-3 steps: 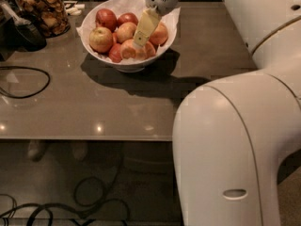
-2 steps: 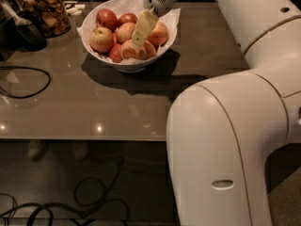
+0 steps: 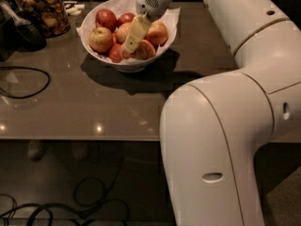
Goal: Pick apple from white bowl
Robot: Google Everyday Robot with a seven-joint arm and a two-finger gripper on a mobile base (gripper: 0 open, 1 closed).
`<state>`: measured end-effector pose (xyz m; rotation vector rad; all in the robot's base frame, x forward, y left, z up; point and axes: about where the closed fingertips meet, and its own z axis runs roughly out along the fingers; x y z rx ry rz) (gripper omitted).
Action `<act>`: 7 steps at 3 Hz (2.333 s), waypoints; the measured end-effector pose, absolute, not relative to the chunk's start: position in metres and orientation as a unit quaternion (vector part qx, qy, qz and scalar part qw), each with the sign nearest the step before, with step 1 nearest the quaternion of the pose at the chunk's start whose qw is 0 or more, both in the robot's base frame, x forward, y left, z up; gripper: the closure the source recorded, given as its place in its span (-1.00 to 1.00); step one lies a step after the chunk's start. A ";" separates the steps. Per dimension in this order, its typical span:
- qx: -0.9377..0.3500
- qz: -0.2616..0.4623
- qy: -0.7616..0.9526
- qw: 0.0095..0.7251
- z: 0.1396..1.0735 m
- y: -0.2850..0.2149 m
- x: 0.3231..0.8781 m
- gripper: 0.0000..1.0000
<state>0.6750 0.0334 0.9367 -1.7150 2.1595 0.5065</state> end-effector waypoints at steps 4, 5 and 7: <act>-0.592 0.217 0.763 0.145 0.915 0.045 0.656 0.13; -0.591 0.217 0.763 0.145 0.915 0.045 0.656 0.60; -0.591 0.217 0.763 0.145 0.915 0.045 0.656 1.00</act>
Offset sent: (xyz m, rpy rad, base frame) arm -0.0411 0.0035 -0.0258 0.0049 0.1347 0.0234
